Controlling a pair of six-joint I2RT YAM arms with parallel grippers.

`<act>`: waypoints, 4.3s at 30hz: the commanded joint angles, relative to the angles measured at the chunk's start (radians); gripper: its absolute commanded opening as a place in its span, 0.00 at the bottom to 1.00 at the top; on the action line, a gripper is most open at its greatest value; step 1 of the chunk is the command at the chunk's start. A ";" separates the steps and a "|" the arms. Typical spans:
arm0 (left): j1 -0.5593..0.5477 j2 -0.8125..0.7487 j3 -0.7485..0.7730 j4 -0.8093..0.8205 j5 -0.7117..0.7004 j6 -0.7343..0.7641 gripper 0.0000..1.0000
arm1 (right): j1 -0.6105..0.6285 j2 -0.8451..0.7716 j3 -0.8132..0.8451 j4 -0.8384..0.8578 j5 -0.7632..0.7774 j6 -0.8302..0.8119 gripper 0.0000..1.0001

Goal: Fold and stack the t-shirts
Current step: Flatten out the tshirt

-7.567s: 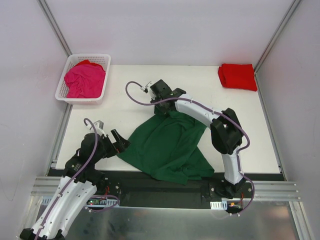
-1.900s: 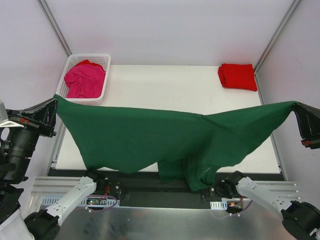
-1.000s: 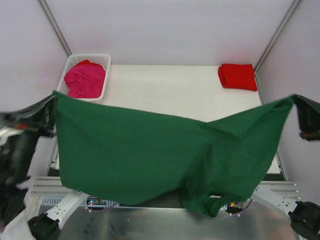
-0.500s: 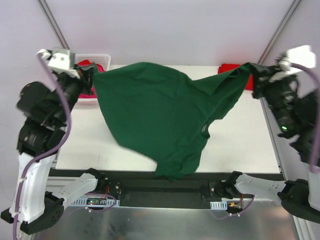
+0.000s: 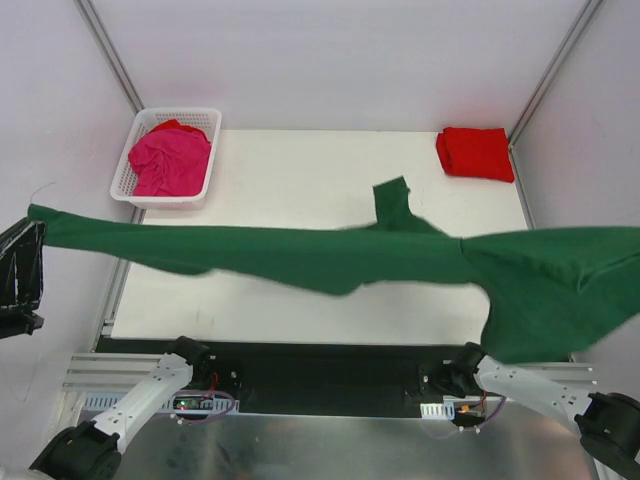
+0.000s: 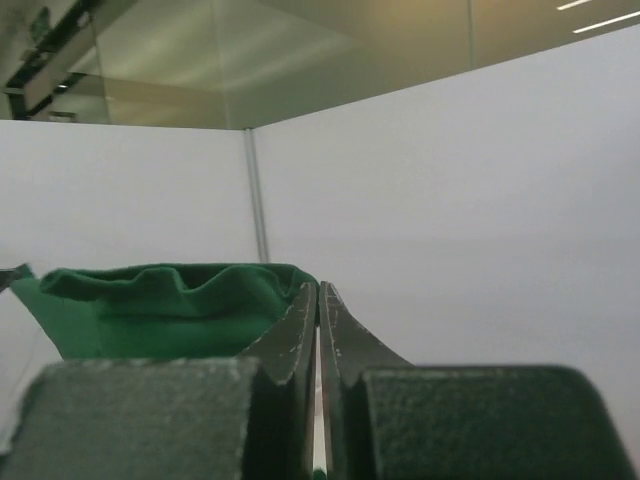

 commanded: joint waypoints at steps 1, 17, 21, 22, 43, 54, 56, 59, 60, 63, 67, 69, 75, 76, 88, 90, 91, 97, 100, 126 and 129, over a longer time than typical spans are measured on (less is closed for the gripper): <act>0.008 0.008 0.034 -0.075 0.079 -0.110 0.00 | -0.042 -0.014 -0.036 0.036 -0.139 0.121 0.01; 0.011 0.056 -0.813 0.342 0.011 -0.112 0.00 | 0.033 -0.029 -0.918 0.340 0.486 -0.127 0.01; 0.011 0.190 -0.897 0.515 -0.040 -0.053 0.00 | -0.160 0.082 -0.998 0.407 0.378 -0.021 0.01; 0.011 0.243 -0.897 0.539 -0.058 -0.044 0.00 | -0.204 0.100 -1.013 0.419 0.311 0.001 0.01; 0.014 0.218 -0.076 0.175 0.124 0.017 0.00 | -0.352 0.190 -0.182 0.149 0.016 -0.039 0.01; 0.019 0.008 0.083 0.117 0.178 -0.091 0.00 | -0.352 -0.031 -0.124 0.184 -0.075 0.012 0.01; 0.025 -0.014 0.102 0.117 0.181 -0.101 0.00 | -0.351 -0.057 -0.125 0.198 -0.079 0.018 0.02; 0.037 -0.022 0.089 0.118 0.179 -0.095 0.00 | -0.351 -0.070 -0.156 0.217 -0.073 0.014 0.01; 0.037 -0.020 0.077 0.120 0.164 -0.086 0.00 | -0.352 -0.070 -0.171 0.224 -0.058 0.007 0.01; 0.037 0.010 0.004 0.134 0.121 -0.038 0.00 | -0.338 -0.051 -0.249 0.253 0.012 -0.040 0.01; 0.036 0.085 -0.171 0.206 0.084 0.051 0.00 | -0.245 0.008 -0.398 0.333 0.138 -0.126 0.01; 0.036 0.130 -0.237 0.273 0.077 0.066 0.00 | -0.207 0.028 -0.502 0.373 0.232 -0.192 0.01; 0.037 0.245 -0.539 0.431 0.009 0.109 0.00 | -0.189 0.091 -0.749 0.497 0.333 -0.195 0.01; 0.039 0.256 -0.629 0.483 -0.012 0.099 0.00 | -0.206 0.093 -0.818 0.519 0.327 -0.174 0.01; 0.037 0.352 -1.181 0.804 -0.233 0.056 0.00 | -0.326 0.152 -1.268 0.651 0.323 0.046 0.01; 0.037 0.397 -1.187 0.827 -0.264 0.063 0.00 | -0.340 0.168 -1.277 0.663 0.323 0.058 0.01; 0.037 0.412 -1.188 0.833 -0.273 0.068 0.00 | -0.356 0.191 -1.276 0.669 0.323 0.061 0.01; 0.037 0.533 -1.169 0.944 -0.309 0.105 0.00 | -0.419 0.278 -1.274 0.727 0.341 0.060 0.01; 0.039 0.618 -1.123 0.973 -0.309 0.145 0.00 | -0.473 0.347 -1.253 0.757 0.339 0.056 0.01; 0.204 1.049 -0.850 1.076 -0.247 0.191 0.00 | -0.650 0.915 -0.965 1.008 0.267 0.035 0.01; 0.206 1.090 -0.816 1.091 -0.259 0.200 0.00 | -0.648 0.987 -0.889 1.017 0.260 0.020 0.01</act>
